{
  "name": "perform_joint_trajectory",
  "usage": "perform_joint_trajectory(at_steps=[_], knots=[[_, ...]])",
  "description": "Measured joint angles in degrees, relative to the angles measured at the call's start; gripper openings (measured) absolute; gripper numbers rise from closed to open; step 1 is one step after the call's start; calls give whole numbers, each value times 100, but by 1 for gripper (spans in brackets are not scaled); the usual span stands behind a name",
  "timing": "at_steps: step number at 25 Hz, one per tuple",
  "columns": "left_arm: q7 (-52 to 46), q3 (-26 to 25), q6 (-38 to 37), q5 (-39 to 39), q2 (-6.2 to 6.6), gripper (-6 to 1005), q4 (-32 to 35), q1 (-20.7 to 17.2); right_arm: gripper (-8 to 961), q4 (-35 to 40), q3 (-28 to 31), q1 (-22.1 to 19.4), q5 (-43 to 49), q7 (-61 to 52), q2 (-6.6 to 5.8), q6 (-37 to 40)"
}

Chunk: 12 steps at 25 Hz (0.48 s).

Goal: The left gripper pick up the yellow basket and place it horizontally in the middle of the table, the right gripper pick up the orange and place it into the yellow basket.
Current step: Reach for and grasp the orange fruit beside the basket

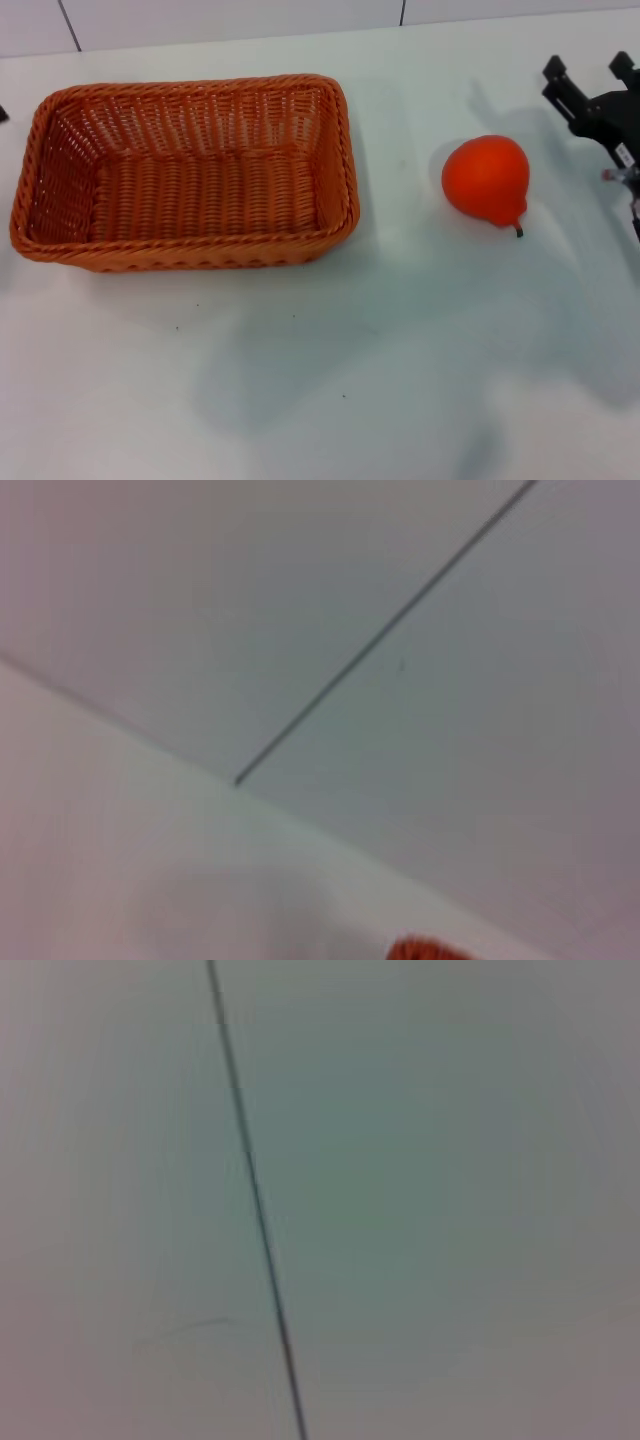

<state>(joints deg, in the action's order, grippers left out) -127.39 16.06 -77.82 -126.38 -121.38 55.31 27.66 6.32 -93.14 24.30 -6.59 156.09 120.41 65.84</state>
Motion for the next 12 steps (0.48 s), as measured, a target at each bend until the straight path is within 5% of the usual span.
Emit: perform_joint_trajectory(at_steps=[12], knots=[[603, 4, 261, 811, -128, 885, 6, -131, 947, 62, -625, 281, 814, -525, 43, -12]])
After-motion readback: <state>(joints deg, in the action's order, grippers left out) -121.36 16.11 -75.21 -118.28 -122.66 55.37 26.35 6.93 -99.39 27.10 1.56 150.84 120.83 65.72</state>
